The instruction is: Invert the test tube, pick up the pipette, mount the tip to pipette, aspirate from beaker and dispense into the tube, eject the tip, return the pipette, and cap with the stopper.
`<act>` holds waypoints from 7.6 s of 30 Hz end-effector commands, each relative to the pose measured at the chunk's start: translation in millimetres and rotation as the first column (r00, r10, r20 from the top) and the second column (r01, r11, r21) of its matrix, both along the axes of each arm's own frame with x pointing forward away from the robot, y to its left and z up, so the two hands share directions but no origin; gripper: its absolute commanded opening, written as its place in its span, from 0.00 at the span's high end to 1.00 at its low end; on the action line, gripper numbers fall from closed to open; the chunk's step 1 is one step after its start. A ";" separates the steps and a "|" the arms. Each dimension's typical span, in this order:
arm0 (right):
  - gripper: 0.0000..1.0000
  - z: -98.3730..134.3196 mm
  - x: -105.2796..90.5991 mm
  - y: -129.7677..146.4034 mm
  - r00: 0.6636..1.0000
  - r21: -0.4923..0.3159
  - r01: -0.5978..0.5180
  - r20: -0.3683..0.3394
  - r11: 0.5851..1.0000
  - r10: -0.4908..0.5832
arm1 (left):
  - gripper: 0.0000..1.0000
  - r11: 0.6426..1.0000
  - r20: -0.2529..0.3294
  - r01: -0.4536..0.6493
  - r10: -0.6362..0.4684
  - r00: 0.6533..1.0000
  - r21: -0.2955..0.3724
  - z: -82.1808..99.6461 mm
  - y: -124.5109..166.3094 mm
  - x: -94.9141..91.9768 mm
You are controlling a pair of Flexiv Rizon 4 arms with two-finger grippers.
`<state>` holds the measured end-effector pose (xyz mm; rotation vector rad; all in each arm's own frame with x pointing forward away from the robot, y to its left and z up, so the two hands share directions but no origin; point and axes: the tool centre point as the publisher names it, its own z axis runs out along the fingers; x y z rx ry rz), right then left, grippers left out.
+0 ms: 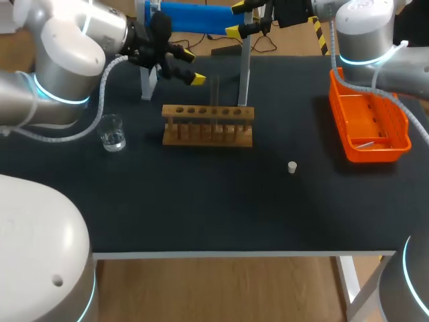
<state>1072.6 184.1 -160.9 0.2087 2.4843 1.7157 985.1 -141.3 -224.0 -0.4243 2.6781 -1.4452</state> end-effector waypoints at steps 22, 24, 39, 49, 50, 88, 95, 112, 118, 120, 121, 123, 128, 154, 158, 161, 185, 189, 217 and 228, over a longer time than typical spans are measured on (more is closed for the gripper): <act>0.00 1.1 0.5 -1.1 1.000 -0.004 -0.003 -0.003 1.000 0.003 | 0.00 0.997 0.028 -0.068 0.068 0.997 0.023 -34.0 -25.6 -12.8; 0.00 1.1 0.5 -1.1 1.000 -0.004 -0.003 -0.003 1.000 0.003 | 0.00 0.996 0.033 -0.091 0.090 0.995 0.018 -35.6 -27.9 -15.3; 0.00 1.1 0.5 -1.1 1.000 -0.004 -0.003 -0.003 1.000 0.003 | 0.00 0.989 0.056 -0.135 0.132 0.990 0.063 -52.9 -41.4 -14.6; 0.00 1.1 0.5 -1.1 1.000 -0.004 -0.003 -0.003 1.000 0.003 | 0.00 0.995 0.063 -0.057 0.052 0.997 0.087 -58.3 -37.6 -2.9; 0.00 1.1 0.5 -1.1 1.000 -0.004 -0.003 -0.003 1.000 0.003 | 0.00 0.995 0.062 -0.053 0.047 0.997 0.089 -58.6 -36.9 -1.9; 0.00 1.1 0.5 -1.1 1.000 -0.004 -0.003 -0.003 1.000 0.003 | 0.00 0.995 0.029 0.048 -0.050 0.998 0.090 -80.0 -49.6 11.7; 0.00 1.1 0.5 -1.1 1.000 -0.004 -0.003 -0.003 1.000 0.003 | 0.00 0.995 0.029 0.045 -0.048 0.998 0.087 -81.6 -51.5 13.0; 0.00 1.1 0.5 -1.1 1.000 -0.004 -0.003 -0.003 1.000 0.003 | 0.00 0.993 0.026 0.064 -0.067 0.997 0.095 -86.8 -56.1 7.7; 0.00 1.1 0.5 -1.1 1.000 -0.004 -0.003 -0.003 1.000 0.003 | 0.00 0.993 0.023 0.065 -0.067 0.997 0.098 -87.6 -54.0 4.8; 0.00 1.1 0.5 -1.1 1.000 -0.004 -0.003 -0.003 1.000 0.003 | 0.00 0.993 0.023 0.065 -0.067 0.997 0.097 -87.6 -53.6 4.4; 0.00 1.1 0.5 -1.1 1.000 -0.004 -0.003 -0.003 1.000 0.003 | 0.00 0.993 0.023 0.064 -0.066 0.998 0.097 -87.7 -53.4 4.1; 0.00 1.1 0.5 -1.1 1.000 -0.004 -0.003 -0.003 1.000 0.003 | 0.00 0.993 0.023 0.063 -0.065 0.998 0.096 -87.8 -53.2 3.9; 0.00 1.1 0.5 -1.1 1.000 -0.004 -0.003 -0.003 1.000 0.003 | 0.00 0.993 0.030 0.067 -0.070 0.997 0.095 -88.0 -53.0 3.7; 0.00 16.9 -18.9 -28.3 1.000 -0.018 0.004 0.029 1.000 -0.003 | 0.00 0.993 0.030 0.067 -0.070 0.997 0.095 -88.0 -53.0 3.7; 0.00 25.6 -39.7 -58.3 0.999 -0.025 0.007 0.035 1.000 -0.006 | 0.00 0.993 0.030 0.067 -0.070 0.997 0.095 -88.0 -53.0 3.7; 0.00 31.4 -63.9 -83.7 0.999 -0.050 0.001 0.045 0.999 0.002 | 0.00 0.993 0.030 0.067 -0.070 0.997 0.095 -88.0 -53.0 3.7; 0.00 -36.1 -171.6 -156.2 0.998 -0.206 -0.064 -0.039 0.977 0.057 | 0.00 0.993 0.030 0.067 -0.070 0.997 0.095 -88.0 -53.0 3.7; 0.00 -36.1 -171.6 -156.2 0.998 -0.206 -0.064 -0.039 0.977 0.057 | 0.00 0.993 0.030 0.067 -0.070 0.997 0.095 -88.0 -53.0 3.7; 0.00 -96.6 -251.6 -196.0 1.000 -0.253 -0.008 -0.030 0.968 0.001 | 0.00 0.993 0.030 0.067 -0.070 0.997 0.095 -88.0 -53.0 3.7; 0.00 -133.7 -272.7 -197.5 0.980 -0.253 0.152 -0.089 0.956 -0.180 | 0.00 0.993 0.030 0.067 -0.070 0.997 0.095 -88.0 -53.0 3.7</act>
